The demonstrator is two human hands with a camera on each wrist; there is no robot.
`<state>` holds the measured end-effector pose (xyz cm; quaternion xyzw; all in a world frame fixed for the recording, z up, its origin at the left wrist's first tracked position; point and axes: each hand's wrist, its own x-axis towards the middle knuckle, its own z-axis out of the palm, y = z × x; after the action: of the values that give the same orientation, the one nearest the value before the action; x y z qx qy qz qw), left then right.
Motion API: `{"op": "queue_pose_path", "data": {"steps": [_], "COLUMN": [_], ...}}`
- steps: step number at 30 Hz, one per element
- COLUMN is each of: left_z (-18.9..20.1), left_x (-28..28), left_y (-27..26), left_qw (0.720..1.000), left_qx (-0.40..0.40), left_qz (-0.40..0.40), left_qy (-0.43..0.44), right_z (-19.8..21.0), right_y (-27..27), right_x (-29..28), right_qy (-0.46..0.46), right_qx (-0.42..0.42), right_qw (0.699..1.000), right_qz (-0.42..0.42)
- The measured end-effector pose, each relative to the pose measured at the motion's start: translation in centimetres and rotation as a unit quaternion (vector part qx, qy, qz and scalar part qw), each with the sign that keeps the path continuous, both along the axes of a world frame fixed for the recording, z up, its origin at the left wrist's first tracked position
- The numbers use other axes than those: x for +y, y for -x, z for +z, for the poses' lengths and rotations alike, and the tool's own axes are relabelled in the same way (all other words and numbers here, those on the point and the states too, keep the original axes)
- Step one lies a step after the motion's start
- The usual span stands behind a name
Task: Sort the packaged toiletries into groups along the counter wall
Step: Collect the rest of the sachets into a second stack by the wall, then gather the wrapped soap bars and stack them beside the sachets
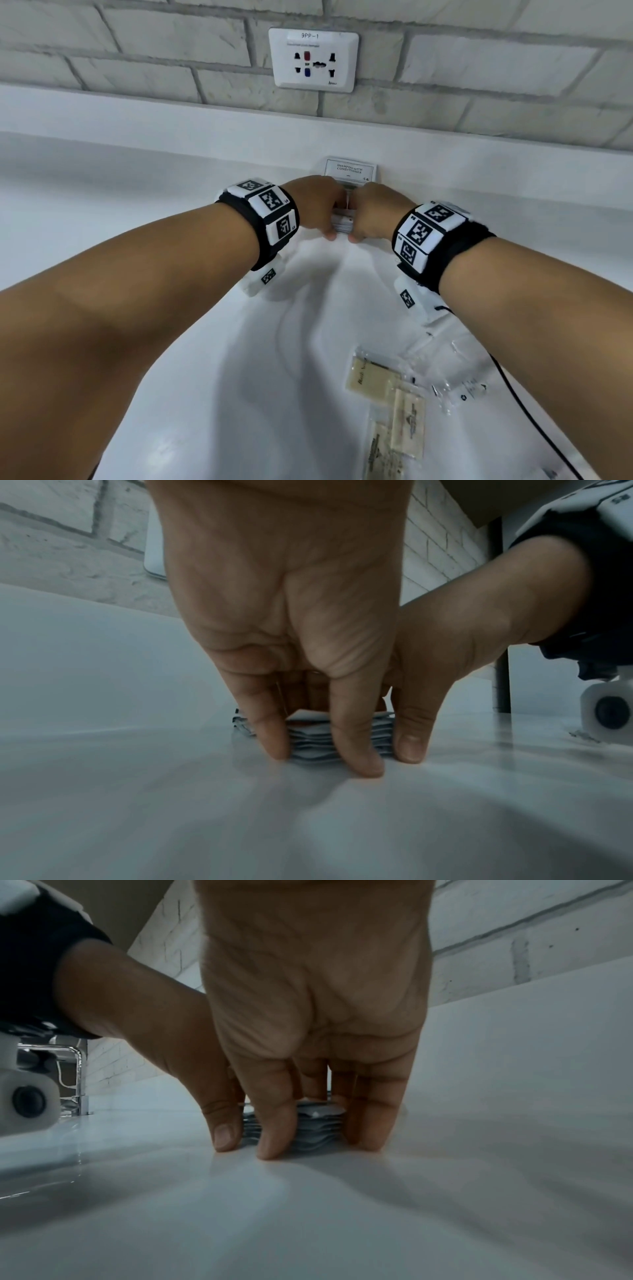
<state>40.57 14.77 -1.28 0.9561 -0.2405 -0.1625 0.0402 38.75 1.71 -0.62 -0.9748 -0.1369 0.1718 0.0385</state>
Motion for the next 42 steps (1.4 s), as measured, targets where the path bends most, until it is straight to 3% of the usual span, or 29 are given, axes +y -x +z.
{"op": "queue_pose_path", "data": {"steps": [15, 18, 21, 24, 27, 29, 31, 33, 35, 38, 42], "left_z": [-0.1, 1.2, 1.6, 1.6, 1.2, 0.4, -0.7, -1.3, -1.4, -0.7, 0.2], "left_x": [1.3, 2.2, 2.3, 0.8, -1.6, -2.9, -3.8, -4.2, -4.2, -3.4, -1.5], "left_y": [0.7, 2.5, 6.0, 11.3, 16.5, 18.3, 19.3, 19.7, 19.9, 20.2, 21.4], "left_qw": [0.996, 0.99, 0.973, 0.984, 0.993, 0.992, 0.993, 0.997, 0.997, 0.995, 0.996], "left_qx": [-0.013, -0.088, -0.164, -0.101, 0.006, 0.048, 0.047, 0.037, 0.062, 0.091, 0.038], "left_qz": [0.082, 0.104, 0.097, 0.012, -0.092, -0.115, -0.107, -0.068, -0.012, 0.037, 0.077], "left_qy": [0.016, 0.045, 0.131, 0.143, 0.077, 0.035, 0.021, 0.031, 0.033, 0.003, -0.006], "right_z": [-0.2, 0.3, 1.1, 2.3, 3.8, 3.9, 3.2, 1.9, 0.8, 0.0, 0.1], "right_y": [0.9, 2.0, 4.0, 7.5, 13.1, 16.8, 20.5, 22.8, 24.2, 24.7, 24.9], "right_x": [-2.5, -4.4, -6.9, -9.8, -11.7, -11.6, -10.7, -9.8, -9.0, -8.6, -8.6], "right_qy": [-0.054, -0.09, -0.105, -0.097, -0.09, -0.072, -0.041, 0.001, 0.026, 0.058, 0.121], "right_qx": [0.02, 0.022, 0.002, -0.024, -0.005, 0.04, 0.05, 0.007, -0.036, -0.074, -0.089], "right_qw": [0.997, 0.993, 0.99, 0.994, 0.996, 0.993, 0.981, 0.96, 0.944, 0.945, 0.961], "right_qz": [-0.054, -0.079, -0.094, -0.053, 0.014, 0.09, 0.181, 0.279, 0.326, 0.313, 0.233]}}
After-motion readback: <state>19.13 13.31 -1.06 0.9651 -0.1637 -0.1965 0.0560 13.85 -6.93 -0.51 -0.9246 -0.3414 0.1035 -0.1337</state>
